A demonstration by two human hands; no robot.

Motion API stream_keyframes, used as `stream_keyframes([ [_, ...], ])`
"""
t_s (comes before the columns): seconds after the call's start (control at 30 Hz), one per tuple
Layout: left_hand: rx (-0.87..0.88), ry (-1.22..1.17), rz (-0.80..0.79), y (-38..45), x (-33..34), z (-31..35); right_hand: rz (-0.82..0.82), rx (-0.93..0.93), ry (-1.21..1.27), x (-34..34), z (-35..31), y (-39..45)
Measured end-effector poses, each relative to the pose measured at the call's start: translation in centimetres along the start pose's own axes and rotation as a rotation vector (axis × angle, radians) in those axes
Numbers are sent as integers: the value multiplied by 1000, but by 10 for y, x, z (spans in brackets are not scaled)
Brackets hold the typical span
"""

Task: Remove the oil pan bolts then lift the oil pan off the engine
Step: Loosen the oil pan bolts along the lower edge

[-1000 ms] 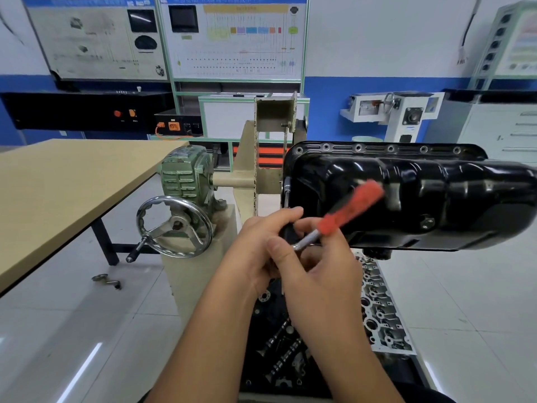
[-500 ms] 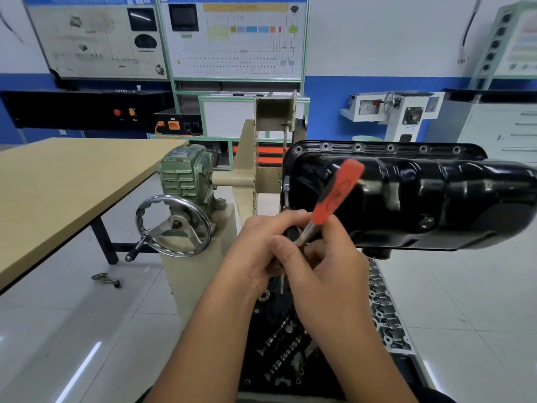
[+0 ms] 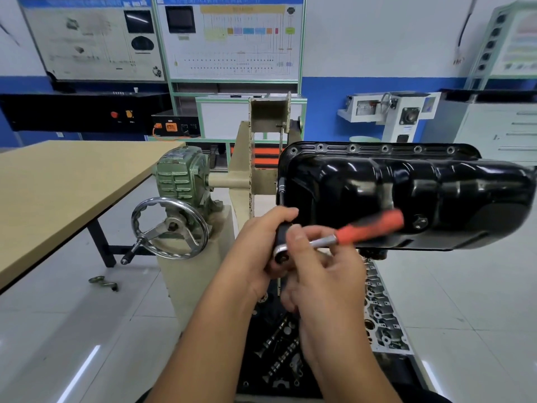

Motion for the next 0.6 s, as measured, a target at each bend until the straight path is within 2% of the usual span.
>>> stream_keyframes([
  [0.03,-29,-33,6,0,0,0,-11,138,252,8,8,-4],
  [0.07,-38,-52,13,0,0,-1,-5,219,377,13,15,-7],
  [0.1,-46,-67,21,0,1,-2,16,240,374,14,20,-8],
  [0.17,-21,-92,50,0,-2,-2,60,121,105,5,15,-3],
  [0.27,82,-94,85,2,-9,3,37,-242,-527,-4,-9,6],
  [0.3,98,-86,81,2,-11,4,28,-268,-605,-5,-9,7],
  [0.33,113,-66,75,3,-12,6,30,-244,-563,-6,-8,8],
  [0.37,125,-45,70,3,-11,7,31,-166,-401,-6,-5,6],
  [0.43,131,-3,54,3,-10,9,24,59,69,-2,7,3],
  [0.47,125,21,40,3,-9,9,31,144,227,1,13,2],
  [0.53,97,37,62,9,-11,8,39,272,377,2,22,0],
  [0.6,138,15,167,20,-20,13,6,353,448,0,24,2],
])
Point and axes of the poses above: each hand's wrist, its own y-axis towards the middle knuckle, its own x-axis out of the palm, z = x × y, the point moved 6 cm from there along y, towards the middle knuckle, and after that the axes turned 12 degrees about -y, right-handed, at the moved point
